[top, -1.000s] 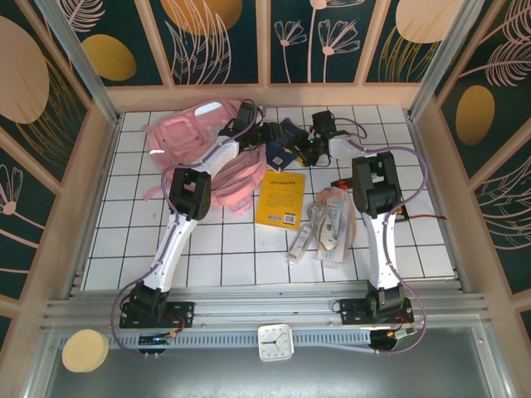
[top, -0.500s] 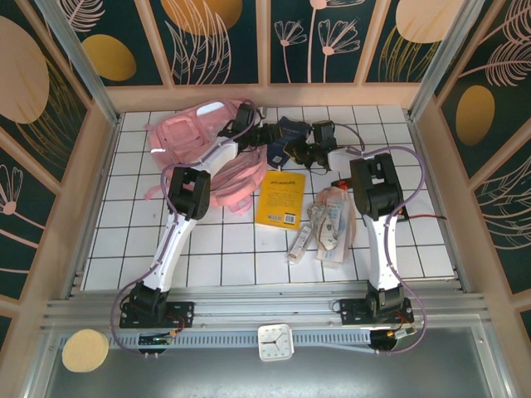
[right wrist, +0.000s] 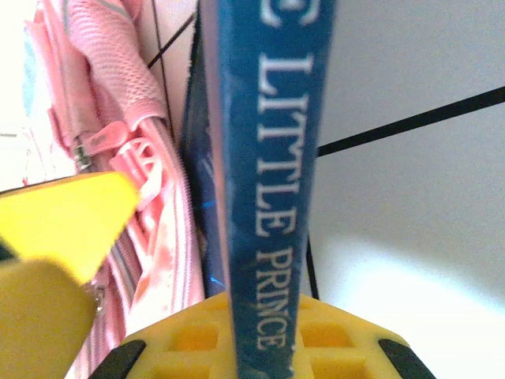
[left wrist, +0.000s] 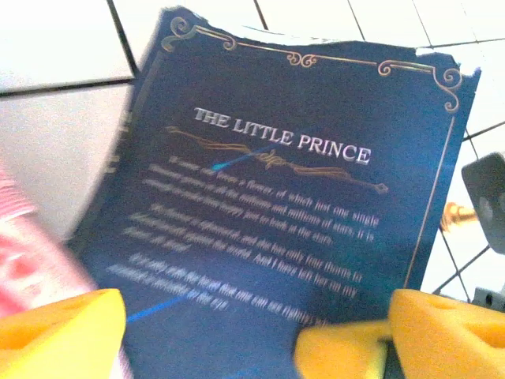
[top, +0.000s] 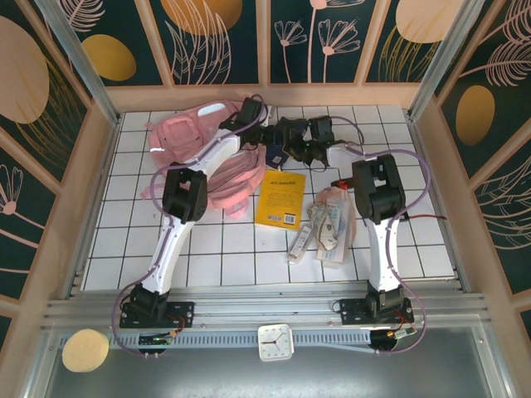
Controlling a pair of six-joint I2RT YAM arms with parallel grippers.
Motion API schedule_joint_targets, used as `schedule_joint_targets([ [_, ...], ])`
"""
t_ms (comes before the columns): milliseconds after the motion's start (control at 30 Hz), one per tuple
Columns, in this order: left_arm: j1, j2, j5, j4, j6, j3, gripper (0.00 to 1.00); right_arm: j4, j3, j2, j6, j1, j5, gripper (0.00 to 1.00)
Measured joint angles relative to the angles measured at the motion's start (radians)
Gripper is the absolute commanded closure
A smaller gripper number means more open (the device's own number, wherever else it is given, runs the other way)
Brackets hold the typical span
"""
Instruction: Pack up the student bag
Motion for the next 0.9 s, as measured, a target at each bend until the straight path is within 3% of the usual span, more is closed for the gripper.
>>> schedule_joint_targets([
  [100,-0.002,-0.183,-0.085,-0.050,0.080,-0.146,0.01,-0.061,-0.008,-0.074,-0.038,-0.011,0.005,1.00],
  [233,-0.012,-0.463,-0.219,-0.047,0.196,-0.444,0.01,-0.116,-0.054,-0.192,-0.075,-0.031,0.023,1.00],
  [367,-0.050,-0.627,-0.303,-0.001,0.264,-0.732,0.01,-0.155,-0.093,-0.269,-0.094,-0.047,0.027,1.00],
  [567,-0.121,-0.563,-0.402,0.013,0.316,-0.869,0.01,-0.184,-0.138,-0.289,-0.108,-0.047,0.024,1.00],
  [900,-0.125,-0.426,-0.534,-0.029,0.344,-0.720,0.01,-0.216,-0.196,-0.343,-0.123,-0.049,0.018,1.00],
])
